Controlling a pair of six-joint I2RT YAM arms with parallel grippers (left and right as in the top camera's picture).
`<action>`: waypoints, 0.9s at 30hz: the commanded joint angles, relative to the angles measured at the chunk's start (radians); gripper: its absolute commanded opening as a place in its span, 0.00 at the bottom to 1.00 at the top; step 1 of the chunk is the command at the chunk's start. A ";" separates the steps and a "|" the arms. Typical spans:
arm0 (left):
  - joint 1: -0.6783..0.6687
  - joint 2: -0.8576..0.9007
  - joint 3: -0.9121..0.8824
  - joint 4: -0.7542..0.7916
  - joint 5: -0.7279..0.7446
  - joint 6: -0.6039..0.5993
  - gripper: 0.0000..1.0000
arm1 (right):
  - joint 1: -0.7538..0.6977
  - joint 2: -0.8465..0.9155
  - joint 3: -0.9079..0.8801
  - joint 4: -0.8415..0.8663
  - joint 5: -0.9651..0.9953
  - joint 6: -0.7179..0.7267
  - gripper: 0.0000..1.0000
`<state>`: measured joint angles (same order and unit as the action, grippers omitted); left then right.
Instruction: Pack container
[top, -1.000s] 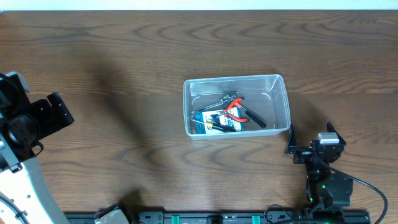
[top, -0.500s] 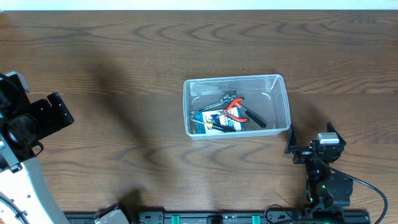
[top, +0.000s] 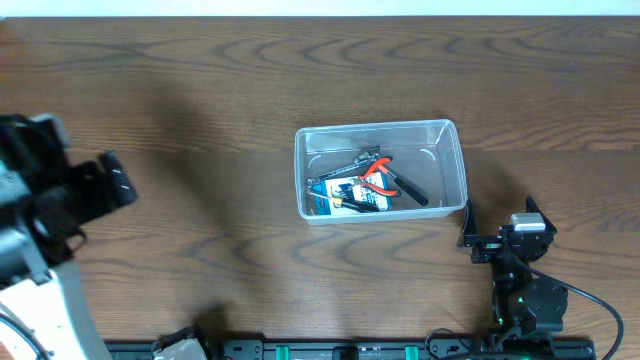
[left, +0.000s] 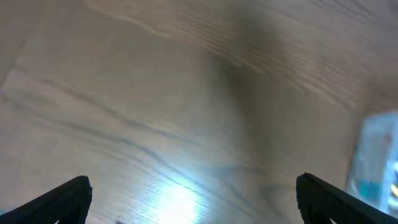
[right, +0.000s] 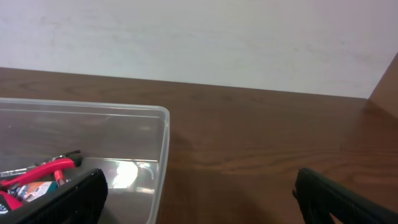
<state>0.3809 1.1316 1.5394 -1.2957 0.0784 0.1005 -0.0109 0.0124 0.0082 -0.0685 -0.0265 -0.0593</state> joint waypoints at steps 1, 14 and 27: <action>-0.141 -0.124 -0.058 -0.005 0.008 -0.012 0.98 | 0.006 -0.007 -0.003 -0.003 0.003 -0.010 0.99; -0.304 -0.488 -0.336 0.063 -0.052 0.063 0.98 | 0.006 -0.007 -0.003 -0.003 0.003 -0.009 0.99; -0.432 -0.815 -0.737 0.842 -0.051 0.071 0.98 | 0.006 -0.007 -0.003 -0.003 0.003 -0.009 0.99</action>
<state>-0.0154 0.3729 0.8864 -0.5270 0.0414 0.1581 -0.0109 0.0120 0.0082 -0.0685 -0.0265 -0.0593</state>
